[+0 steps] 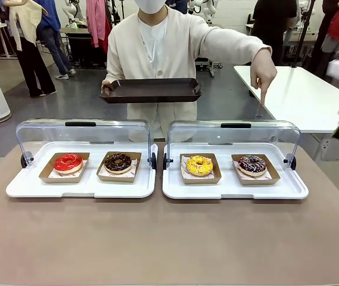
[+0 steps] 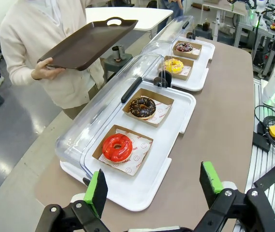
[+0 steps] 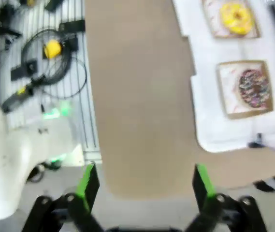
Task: Provide the desired donut to the person.
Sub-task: Pick up and lift the Paper togo box containing the Donut pointed at by the person.
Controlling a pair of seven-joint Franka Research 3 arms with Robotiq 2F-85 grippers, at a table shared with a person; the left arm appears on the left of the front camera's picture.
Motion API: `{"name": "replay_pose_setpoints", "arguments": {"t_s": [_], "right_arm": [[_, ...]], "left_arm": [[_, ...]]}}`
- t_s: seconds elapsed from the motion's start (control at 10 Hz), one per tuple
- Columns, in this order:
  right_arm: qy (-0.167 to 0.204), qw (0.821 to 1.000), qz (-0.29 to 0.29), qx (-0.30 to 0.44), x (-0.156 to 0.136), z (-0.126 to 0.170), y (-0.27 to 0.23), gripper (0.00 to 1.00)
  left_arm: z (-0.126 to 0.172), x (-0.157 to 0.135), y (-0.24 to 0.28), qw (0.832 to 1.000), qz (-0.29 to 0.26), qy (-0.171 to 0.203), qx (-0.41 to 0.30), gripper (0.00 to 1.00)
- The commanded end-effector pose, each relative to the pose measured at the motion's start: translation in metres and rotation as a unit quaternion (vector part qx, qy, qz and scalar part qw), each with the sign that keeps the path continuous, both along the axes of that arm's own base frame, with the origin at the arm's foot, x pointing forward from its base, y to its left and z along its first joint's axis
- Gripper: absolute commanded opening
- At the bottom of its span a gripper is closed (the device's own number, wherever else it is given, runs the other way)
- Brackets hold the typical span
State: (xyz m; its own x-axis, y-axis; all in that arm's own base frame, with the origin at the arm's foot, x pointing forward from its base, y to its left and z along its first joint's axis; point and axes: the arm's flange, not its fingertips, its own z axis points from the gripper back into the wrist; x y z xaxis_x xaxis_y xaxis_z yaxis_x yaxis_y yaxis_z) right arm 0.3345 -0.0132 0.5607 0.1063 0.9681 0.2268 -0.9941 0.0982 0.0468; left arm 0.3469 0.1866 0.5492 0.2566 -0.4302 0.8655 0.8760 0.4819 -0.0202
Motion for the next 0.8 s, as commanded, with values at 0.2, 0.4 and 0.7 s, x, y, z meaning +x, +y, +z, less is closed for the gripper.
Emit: {"name": "replay_pose_setpoints", "arguments": {"t_s": [0.2, 0.4, 0.7], "right_arm": [[0.014, 0.997, 0.035, -0.067, 0.026, -0.076, 0.058, 1.00], [-0.004, 0.996, 0.026, -0.083, 0.035, -0.100, 0.067, 1.00], [-0.046, 0.998, 0.015, -0.050, 0.045, -0.119, 0.068, 1.00]], "left_arm": [[0.002, 0.002, 0.000, 1.000, 0.001, -0.003, -0.001, 1.00], [0.002, 0.002, 0.000, 1.000, 0.001, -0.003, -0.001, 1.00], [0.002, 0.002, 0.000, 1.000, 0.001, -0.003, -0.001, 1.00]]}}
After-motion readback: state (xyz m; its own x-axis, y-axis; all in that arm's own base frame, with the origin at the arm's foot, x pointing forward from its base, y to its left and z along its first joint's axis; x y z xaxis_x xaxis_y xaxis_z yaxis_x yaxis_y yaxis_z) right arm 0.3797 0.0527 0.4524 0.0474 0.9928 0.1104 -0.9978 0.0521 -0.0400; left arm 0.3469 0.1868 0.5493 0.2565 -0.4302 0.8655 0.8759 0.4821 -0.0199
